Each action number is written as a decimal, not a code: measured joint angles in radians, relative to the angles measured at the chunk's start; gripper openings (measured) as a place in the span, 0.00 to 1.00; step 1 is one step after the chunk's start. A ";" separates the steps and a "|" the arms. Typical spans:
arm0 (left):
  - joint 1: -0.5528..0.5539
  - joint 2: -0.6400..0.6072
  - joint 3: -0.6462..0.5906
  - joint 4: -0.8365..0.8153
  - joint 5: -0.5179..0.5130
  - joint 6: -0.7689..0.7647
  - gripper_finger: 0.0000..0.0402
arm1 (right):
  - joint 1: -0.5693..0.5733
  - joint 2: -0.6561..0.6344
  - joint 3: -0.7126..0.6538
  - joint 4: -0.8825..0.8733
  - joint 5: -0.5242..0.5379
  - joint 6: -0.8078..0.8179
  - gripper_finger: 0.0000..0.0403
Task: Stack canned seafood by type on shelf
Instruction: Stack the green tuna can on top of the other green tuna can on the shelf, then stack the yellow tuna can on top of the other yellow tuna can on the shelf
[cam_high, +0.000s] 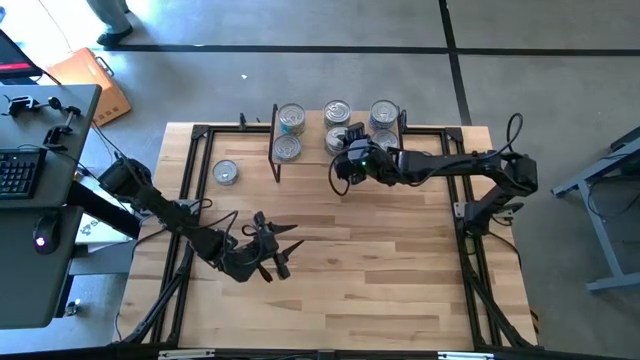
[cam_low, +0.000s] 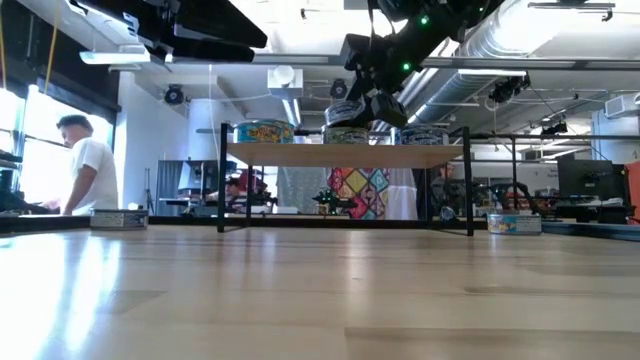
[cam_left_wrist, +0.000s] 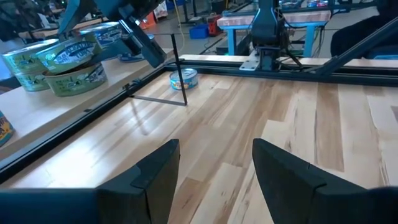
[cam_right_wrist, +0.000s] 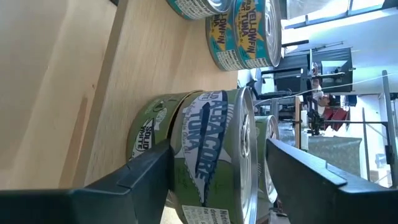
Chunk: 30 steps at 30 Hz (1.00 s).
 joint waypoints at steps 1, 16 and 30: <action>0.000 0.000 0.000 0.000 0.000 -0.004 0.48 | 0.000 0.000 0.000 0.000 0.000 0.000 0.62; 0.000 0.000 0.000 0.000 0.001 -0.010 0.48 | -0.002 0.000 0.098 -0.197 -0.081 0.090 0.63; 0.000 0.000 0.000 -0.008 0.001 -0.010 0.48 | -0.026 0.000 0.200 -0.360 -0.155 0.207 0.63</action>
